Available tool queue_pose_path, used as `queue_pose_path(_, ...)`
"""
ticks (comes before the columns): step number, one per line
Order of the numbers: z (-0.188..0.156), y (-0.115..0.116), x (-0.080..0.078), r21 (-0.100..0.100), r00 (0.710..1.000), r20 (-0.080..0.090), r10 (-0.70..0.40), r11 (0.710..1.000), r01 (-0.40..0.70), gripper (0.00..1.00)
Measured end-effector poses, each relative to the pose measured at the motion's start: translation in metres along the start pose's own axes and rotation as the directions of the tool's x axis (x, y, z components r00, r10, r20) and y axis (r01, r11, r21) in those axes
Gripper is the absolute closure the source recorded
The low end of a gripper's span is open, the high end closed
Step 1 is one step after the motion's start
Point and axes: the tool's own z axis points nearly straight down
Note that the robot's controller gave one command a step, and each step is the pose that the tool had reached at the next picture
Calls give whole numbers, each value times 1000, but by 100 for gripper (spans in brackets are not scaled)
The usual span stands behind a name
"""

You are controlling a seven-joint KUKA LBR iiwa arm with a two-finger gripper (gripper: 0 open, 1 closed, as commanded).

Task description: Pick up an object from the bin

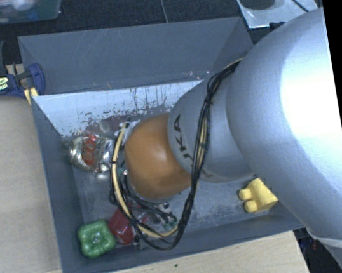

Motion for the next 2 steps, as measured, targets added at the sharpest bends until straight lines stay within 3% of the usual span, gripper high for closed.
queue_pose_path(1, -2, -2, 1, -1, 999, -2, 32, 999, -32, 100)
queue_pose_path(2, -2, -2, 1, -1, 999, -2, 34, 999, -34, 100)
